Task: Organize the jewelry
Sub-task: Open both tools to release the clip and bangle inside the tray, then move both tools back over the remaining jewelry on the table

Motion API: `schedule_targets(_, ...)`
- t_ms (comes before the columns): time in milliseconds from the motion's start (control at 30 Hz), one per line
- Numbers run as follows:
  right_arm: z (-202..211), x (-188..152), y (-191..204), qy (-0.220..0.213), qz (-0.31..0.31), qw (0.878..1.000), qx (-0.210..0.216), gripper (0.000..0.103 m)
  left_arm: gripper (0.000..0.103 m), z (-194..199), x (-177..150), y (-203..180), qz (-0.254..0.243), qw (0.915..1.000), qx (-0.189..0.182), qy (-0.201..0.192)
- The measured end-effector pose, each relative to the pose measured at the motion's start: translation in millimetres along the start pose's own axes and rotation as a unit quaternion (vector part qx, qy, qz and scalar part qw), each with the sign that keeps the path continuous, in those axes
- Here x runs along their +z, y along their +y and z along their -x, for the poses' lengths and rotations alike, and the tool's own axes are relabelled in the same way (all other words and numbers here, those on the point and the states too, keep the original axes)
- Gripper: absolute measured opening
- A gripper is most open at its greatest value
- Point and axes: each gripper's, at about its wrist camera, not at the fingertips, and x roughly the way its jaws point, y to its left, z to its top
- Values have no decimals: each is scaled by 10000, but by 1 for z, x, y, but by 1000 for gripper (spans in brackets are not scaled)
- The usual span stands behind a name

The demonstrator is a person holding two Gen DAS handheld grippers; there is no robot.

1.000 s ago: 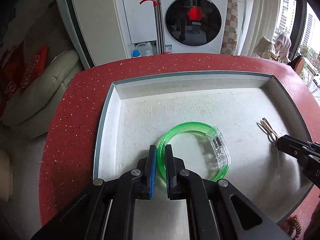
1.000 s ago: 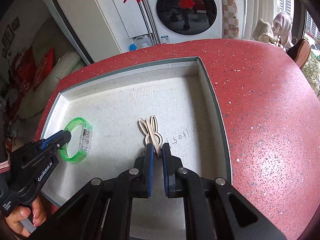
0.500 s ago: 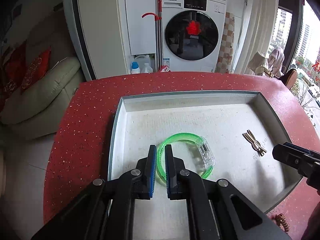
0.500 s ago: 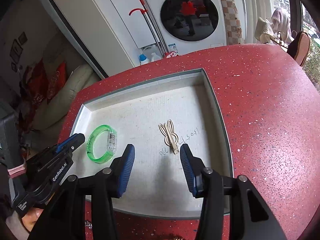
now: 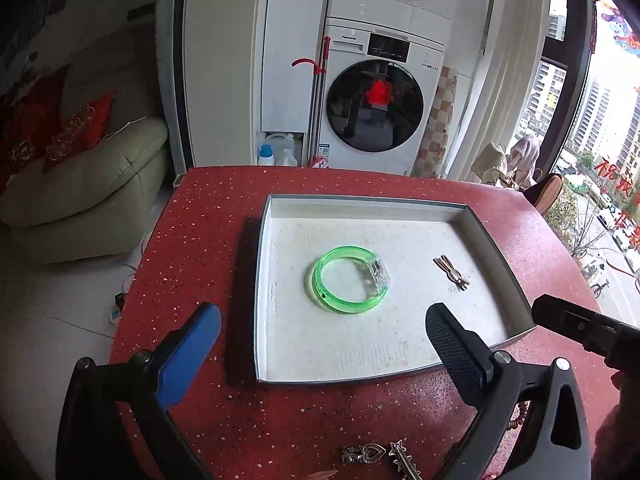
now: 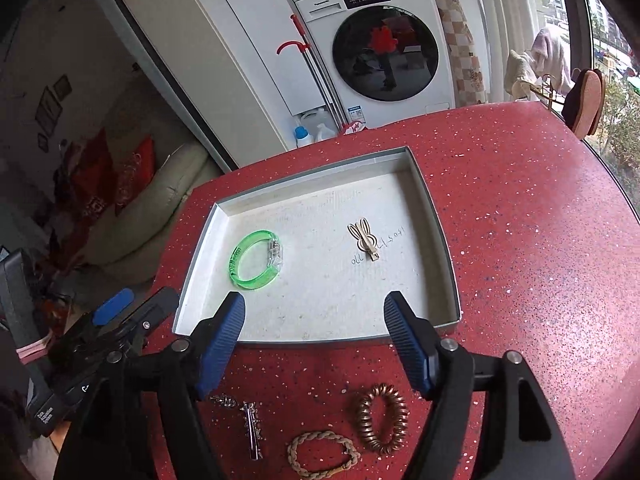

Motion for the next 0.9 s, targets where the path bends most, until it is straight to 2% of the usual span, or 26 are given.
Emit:
schedule_targets(133,17,-16,5,-141,90,9999,26,84,103,16,-19,2,-109,9998,176,25)
schedule_targets(167,22,-20,6,-202,106,9997,28,89,103,20,-24,3,-121,9997,208,51)
schedule_targets(200,27,-25,6,-252,109,9996,49,103,103,23,-29,4,-111,9997,210,85)
schedule_targets(333,45,-41,3,-388,-39,9987,334,103,103,43,-49,8,-88,9997,138,184)
schedule_targets(467,51,-54,2,-130,-207,9982,543,103,103,62,-69,8,-230,9992,274,191)
schedule_targets(667,72,-82,3,-193,-81,9996,173,103,103,81,-101,13,-167,9987,418,245)
schedule_targets(767,81,-99,0,-185,10,9998,61,103,103,80,-119,20,-107,9976,496,473)
schedule_targets(833,84,-110,-4,-116,41,9999,4,103,103,76,-132,25,-90,9968,367,698)
schedule_targets(900,84,-123,-9,1,71,9999,-94,103,103,76,-145,28,-32,9960,389,810)
